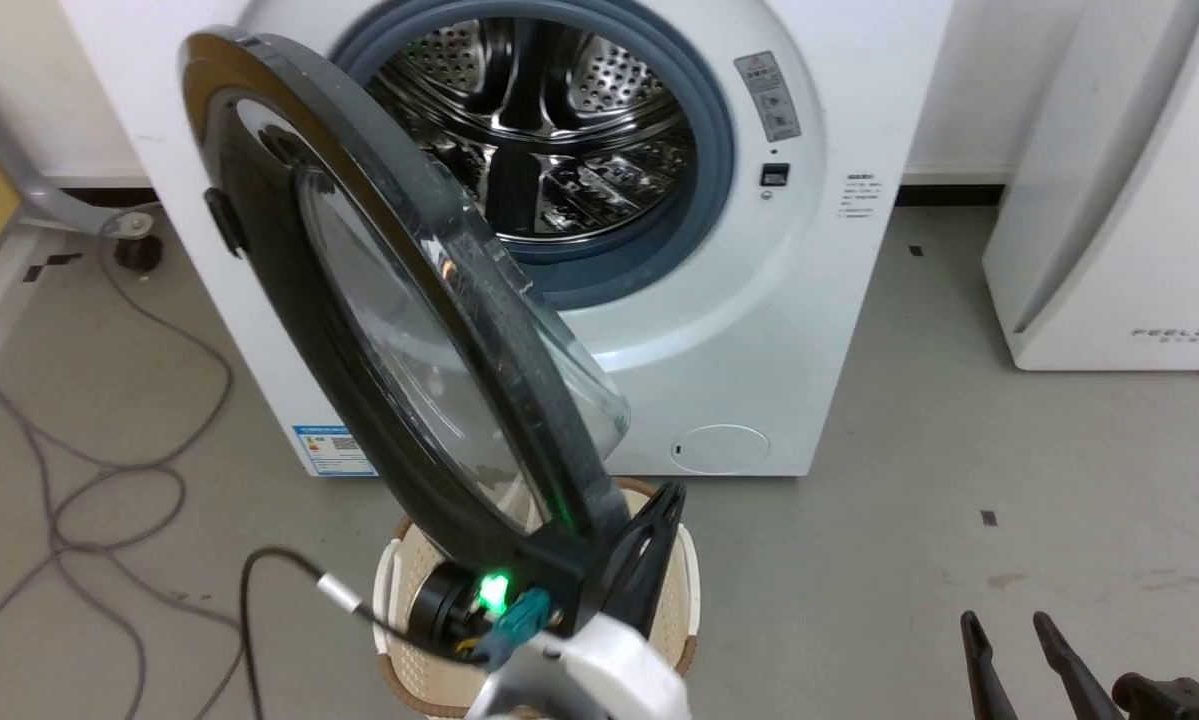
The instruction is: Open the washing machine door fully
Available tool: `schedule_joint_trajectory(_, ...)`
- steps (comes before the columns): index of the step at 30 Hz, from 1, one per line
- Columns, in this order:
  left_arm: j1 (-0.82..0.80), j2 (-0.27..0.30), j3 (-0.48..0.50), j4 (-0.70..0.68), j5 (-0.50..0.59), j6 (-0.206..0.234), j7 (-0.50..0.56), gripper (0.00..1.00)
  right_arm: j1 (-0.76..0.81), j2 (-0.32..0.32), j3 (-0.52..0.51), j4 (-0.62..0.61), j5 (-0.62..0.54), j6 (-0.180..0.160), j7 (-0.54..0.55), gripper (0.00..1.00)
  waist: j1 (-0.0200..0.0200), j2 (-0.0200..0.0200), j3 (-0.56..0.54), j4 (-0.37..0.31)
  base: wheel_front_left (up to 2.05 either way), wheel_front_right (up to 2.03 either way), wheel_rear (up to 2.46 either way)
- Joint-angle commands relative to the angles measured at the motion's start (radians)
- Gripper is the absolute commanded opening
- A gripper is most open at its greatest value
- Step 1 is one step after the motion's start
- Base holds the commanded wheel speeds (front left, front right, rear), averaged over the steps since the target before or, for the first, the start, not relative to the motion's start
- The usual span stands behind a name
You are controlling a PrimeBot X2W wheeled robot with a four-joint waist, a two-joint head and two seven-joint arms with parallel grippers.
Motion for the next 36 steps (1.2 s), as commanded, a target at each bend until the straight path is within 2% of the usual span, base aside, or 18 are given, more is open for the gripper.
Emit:
schedule_joint_trajectory(1,0.018,0.029,0.020,0.010,0.002,0.018,0.002,0.00,0.014,0.004,0.000,0.003,0.010,0.001,0.002,1.00,0.0000,0.0000,-0.004,0.006,0.00,0.00,0.00)
schedule_joint_trajectory(5,0.071,0.062,0.028,-0.049,0.002,0.050,0.018,0.00,0.011,0.004,0.001,0.011,0.013,0.001,0.003,1.00,0.0000,0.0000,-0.007,0.030,0.00,0.00,0.00)
schedule_joint_trajectory(9,0.142,0.097,0.044,-0.144,0.010,0.107,0.028,0.00,0.011,0.004,0.000,0.018,0.014,0.001,0.003,1.00,0.0000,0.0000,-0.013,0.057,0.00,0.00,0.00)
schedule_joint_trajectory(17,0.246,0.158,0.077,-0.299,0.019,0.187,0.052,0.00,0.015,0.004,-0.010,0.021,0.018,0.001,0.003,1.00,0.0000,0.0000,-0.012,0.129,0.00,0.00,0.00)
schedule_joint_trajectory(27,0.325,0.231,0.170,-0.366,0.014,0.266,0.054,0.00,0.008,0.004,-0.012,0.019,0.016,0.001,-0.005,1.00,0.0000,0.0000,-0.007,0.234,0.00,0.00,0.00)
schedule_joint_trajectory(31,0.331,0.260,0.257,-0.328,-0.013,0.281,0.014,0.00,0.002,0.004,-0.012,0.019,0.018,0.001,-0.007,1.00,0.0000,0.0000,-0.003,0.262,0.00,0.00,0.00)
schedule_joint_trajectory(36,0.297,0.295,0.400,-0.219,-0.103,0.239,-0.056,0.00,-0.008,0.004,-0.003,0.025,0.019,0.001,-0.006,1.00,0.0000,0.0000,0.002,0.268,0.00,0.00,0.00)
